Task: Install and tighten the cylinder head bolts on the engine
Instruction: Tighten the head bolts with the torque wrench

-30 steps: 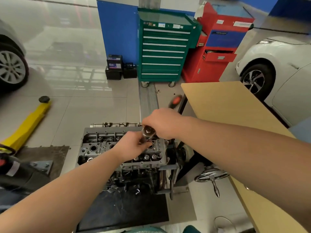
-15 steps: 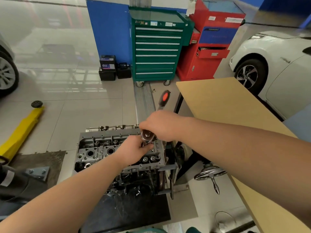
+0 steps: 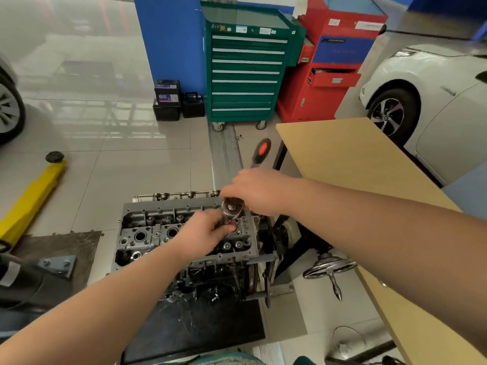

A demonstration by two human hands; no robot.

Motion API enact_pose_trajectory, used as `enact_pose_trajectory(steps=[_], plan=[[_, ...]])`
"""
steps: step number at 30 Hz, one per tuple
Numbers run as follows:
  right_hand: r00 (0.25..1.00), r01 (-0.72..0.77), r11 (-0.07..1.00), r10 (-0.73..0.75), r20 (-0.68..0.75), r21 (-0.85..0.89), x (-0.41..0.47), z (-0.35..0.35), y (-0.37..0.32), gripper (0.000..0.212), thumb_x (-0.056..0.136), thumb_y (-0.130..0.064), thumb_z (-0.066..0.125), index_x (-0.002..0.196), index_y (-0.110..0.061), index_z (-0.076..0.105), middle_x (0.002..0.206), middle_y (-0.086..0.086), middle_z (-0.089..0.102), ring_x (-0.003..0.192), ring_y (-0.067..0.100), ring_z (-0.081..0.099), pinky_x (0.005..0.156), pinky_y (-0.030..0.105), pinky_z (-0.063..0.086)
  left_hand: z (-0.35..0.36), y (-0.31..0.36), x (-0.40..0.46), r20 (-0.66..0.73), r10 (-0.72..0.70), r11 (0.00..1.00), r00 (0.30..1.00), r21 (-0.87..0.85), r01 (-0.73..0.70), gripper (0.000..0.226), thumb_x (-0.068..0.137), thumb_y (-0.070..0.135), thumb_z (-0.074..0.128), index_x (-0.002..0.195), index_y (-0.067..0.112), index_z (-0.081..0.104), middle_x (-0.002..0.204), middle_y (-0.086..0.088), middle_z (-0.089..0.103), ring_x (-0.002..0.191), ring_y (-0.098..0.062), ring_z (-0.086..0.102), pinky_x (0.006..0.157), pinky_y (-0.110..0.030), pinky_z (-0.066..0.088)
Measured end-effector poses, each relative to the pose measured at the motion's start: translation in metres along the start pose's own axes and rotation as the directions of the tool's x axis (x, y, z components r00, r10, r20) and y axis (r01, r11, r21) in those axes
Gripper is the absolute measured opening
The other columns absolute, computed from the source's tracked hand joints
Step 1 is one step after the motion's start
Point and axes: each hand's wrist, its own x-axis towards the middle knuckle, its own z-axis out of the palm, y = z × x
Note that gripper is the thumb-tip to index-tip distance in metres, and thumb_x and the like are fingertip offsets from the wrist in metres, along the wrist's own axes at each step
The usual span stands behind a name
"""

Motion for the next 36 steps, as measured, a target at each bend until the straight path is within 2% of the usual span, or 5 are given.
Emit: enact_pose_trajectory(steps=[7, 15, 22, 30, 36], plan=[[0.982, -0.173, 0.971, 0.158, 0.104, 0.167, -0.013, 0.015, -0.028, 0.034, 0.092, -0.047, 0.070, 0.100, -0.023, 0.048, 0.081, -0.005, 0.052, 0.065, 0.010, 0.051, 0.047, 0.028, 0.031, 0.000, 0.000, -0.011, -0.158, 0.041, 0.997, 0.987, -0.052, -0.050, 0.009, 0.093, 0.028, 0.079, 0.089, 0.028, 0.071, 0.079, 0.009, 0.074, 0.072, -0.011, 0.068, 0.066, -0.027, 0.054], [0.996, 0.075, 0.997, -0.073, 0.059, -0.032, 0.005, -0.007, -0.010, 0.034, 0.088, -0.003, 0.060, 0.114, -0.024, 0.052, 0.074, -0.008, 0.047, 0.069, 0.018, 0.053, 0.052, 0.030, 0.027, -0.010, 0.008, -0.002, -0.015, 0.031, 0.993, 0.999, 0.117, -0.029, 0.022, 0.098, 0.035, 0.072, 0.083, 0.022, 0.063, 0.070, 0.009, 0.066, 0.067, -0.009, 0.061, 0.063, -0.023, 0.047], [0.975, -0.147, 0.982, 0.123, 0.183, 0.122, 0.005, 0.006, -0.021, 0.036, 0.089, -0.048, 0.072, 0.092, -0.015, 0.059, 0.074, -0.002, 0.057, 0.058, 0.011, 0.052, 0.044, 0.027, 0.030, -0.011, 0.008, -0.004, -0.083, -0.043, 0.999, 0.996, -0.031, 0.041, 0.013, 0.097, 0.021, 0.074, 0.107, 0.014, 0.073, 0.093, -0.002, 0.078, 0.089, -0.023, 0.073, 0.084, -0.042, 0.059], [0.979, 0.151, 0.985, -0.137, 0.154, -0.084, 0.016, -0.019, -0.011, 0.025, 0.091, -0.007, 0.059, 0.107, -0.025, 0.055, 0.075, -0.006, 0.053, 0.067, 0.017, 0.053, 0.055, 0.032, 0.037, -0.008, 0.013, -0.002, -0.015, -0.037, 0.997, 0.999, 0.067, 0.038, 0.009, 0.098, 0.031, 0.073, 0.093, 0.025, 0.068, 0.082, 0.007, 0.072, 0.076, -0.009, 0.067, 0.075, -0.031, 0.056], [0.971, -0.030, 0.979, 0.076, 0.227, -0.200, 0.017, -0.005, -0.033, 0.024, 0.092, -0.024, 0.067, 0.076, -0.019, 0.049, 0.071, -0.003, 0.050, 0.058, 0.015, 0.051, 0.044, 0.028, 0.032, -0.003, 0.004, -0.008, -0.092, -0.066, 0.997, 0.994, 0.023, 0.069, 0.009, 0.096, 0.031, 0.075, 0.097, 0.022, 0.073, 0.086, 0.007, 0.076, 0.081, -0.011, 0.070, 0.075, -0.029, 0.055]])
